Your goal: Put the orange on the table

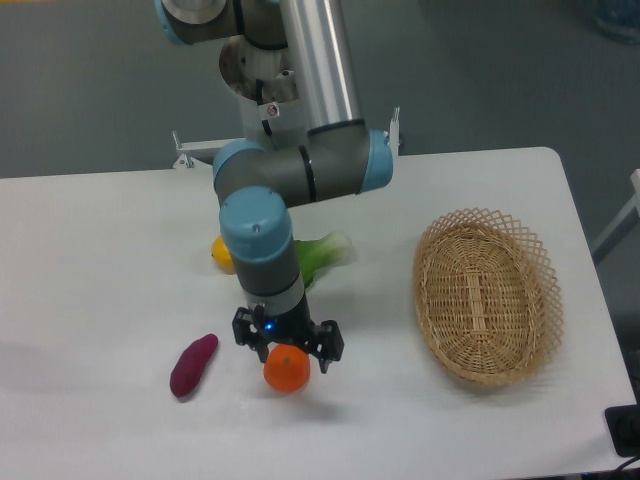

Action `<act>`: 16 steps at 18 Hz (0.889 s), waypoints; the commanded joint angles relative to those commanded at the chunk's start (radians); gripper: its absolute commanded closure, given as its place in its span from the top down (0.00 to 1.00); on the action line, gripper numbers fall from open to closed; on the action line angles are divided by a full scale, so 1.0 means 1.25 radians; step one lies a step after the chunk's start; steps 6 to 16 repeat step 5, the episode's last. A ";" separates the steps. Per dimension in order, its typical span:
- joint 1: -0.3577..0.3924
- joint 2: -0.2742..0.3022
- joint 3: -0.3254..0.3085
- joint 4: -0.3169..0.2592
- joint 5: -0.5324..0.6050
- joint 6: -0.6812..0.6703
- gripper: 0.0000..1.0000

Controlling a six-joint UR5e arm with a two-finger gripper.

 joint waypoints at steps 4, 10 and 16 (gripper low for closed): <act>0.017 0.021 0.022 -0.075 0.000 0.027 1.00; 0.020 0.023 0.026 -0.082 0.000 0.027 1.00; 0.020 0.023 0.026 -0.082 0.000 0.027 1.00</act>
